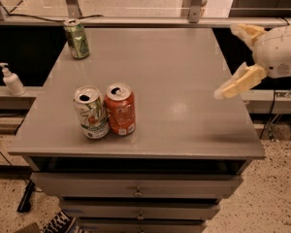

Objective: Move coke can near 7up can

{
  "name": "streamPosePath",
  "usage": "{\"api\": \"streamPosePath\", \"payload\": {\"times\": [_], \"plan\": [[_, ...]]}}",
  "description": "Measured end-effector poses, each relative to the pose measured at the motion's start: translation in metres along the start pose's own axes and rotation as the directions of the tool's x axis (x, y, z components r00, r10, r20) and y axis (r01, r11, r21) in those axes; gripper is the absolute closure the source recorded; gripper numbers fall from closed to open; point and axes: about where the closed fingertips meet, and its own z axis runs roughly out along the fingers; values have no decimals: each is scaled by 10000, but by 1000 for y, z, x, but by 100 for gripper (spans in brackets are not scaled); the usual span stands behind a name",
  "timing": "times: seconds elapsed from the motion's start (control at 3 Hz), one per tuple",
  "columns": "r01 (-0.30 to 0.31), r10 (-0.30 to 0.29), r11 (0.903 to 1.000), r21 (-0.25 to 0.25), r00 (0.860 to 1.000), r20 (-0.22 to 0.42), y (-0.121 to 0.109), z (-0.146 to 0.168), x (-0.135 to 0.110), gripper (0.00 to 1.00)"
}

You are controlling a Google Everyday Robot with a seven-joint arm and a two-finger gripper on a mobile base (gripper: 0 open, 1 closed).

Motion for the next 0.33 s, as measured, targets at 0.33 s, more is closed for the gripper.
{"api": "streamPosePath", "payload": {"times": [0.33], "plan": [[-7,7,10000,91,10000,-6,-4,0,0,0]]}}
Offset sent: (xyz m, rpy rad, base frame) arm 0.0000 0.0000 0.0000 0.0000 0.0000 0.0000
